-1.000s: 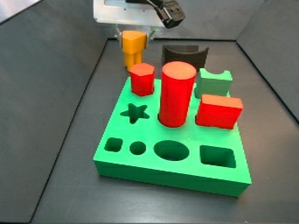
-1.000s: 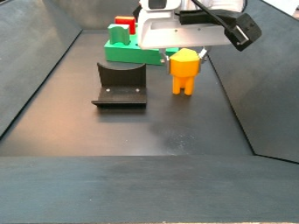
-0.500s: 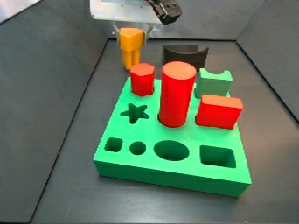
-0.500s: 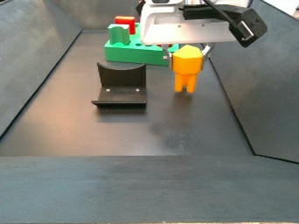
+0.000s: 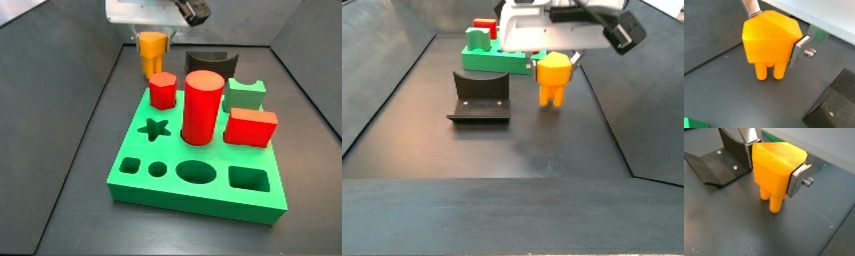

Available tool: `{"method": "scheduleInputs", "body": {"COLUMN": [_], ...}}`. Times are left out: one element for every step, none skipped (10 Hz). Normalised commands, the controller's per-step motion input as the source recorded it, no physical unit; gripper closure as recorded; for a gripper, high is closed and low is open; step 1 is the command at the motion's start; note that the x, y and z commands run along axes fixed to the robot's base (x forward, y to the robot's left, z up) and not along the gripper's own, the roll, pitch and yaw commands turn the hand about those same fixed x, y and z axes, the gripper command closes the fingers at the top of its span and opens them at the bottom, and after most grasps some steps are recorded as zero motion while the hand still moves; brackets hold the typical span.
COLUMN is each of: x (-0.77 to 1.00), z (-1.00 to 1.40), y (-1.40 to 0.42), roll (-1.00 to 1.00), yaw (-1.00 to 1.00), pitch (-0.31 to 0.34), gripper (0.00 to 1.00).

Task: Pick up the 3 prong object. Move up. Move to above the board. Insert the 3 prong object.
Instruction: Move up, then move to above the board.

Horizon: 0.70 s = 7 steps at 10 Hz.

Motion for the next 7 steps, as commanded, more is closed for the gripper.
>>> {"method": "scheduleInputs", "body": {"x": [-0.07,-0.06,-0.04,-0.02,0.10,0.11,0.10], "z": [0.76,0.67,0.47,0.30,1.00,1.00,1.00], "y": [0.04,0.03,0.02,0.02,0.14,0.14,0.14], "roll": [0.03,0.03,0.05,0.05,-0.01,-0.01,-0.03], "yaw": [-0.05,-0.05,-0.04,-0.03,-0.34,-0.33,-0.23], "pitch": [0.033,0.031,0.035,0.042,-0.063,-0.054,0.000], "gripper": [1.00,1.00,1.00,1.00,1.00,1.00,1.00]}}
